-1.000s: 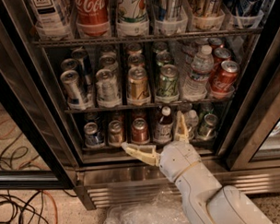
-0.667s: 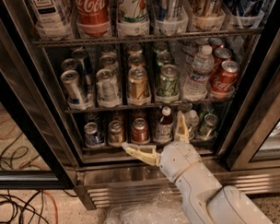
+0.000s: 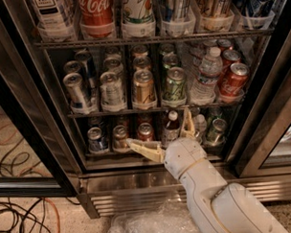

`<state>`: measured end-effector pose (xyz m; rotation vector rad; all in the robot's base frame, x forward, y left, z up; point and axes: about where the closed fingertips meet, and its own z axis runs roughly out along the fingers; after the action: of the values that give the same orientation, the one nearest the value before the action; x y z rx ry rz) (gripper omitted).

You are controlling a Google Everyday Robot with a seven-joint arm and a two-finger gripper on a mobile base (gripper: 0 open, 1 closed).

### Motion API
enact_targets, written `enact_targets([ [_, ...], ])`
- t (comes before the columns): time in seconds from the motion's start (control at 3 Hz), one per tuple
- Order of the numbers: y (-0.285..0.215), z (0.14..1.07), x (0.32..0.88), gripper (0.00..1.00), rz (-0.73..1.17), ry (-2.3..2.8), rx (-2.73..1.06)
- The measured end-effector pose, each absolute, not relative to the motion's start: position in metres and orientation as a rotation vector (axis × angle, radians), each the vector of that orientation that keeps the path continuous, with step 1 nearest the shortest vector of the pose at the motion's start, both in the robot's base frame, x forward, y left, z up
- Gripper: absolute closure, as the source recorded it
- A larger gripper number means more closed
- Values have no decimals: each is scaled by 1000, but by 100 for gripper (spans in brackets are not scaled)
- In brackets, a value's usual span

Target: Pick orange can from middle shelf of fridge

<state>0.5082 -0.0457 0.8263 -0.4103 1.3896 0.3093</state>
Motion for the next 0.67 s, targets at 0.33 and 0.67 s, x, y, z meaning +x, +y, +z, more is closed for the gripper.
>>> enact_targets([
  [0.33, -39, 828, 516, 0, 306, 1384, -429],
  [0.67, -26, 823, 540, 0, 281, 1370, -436],
])
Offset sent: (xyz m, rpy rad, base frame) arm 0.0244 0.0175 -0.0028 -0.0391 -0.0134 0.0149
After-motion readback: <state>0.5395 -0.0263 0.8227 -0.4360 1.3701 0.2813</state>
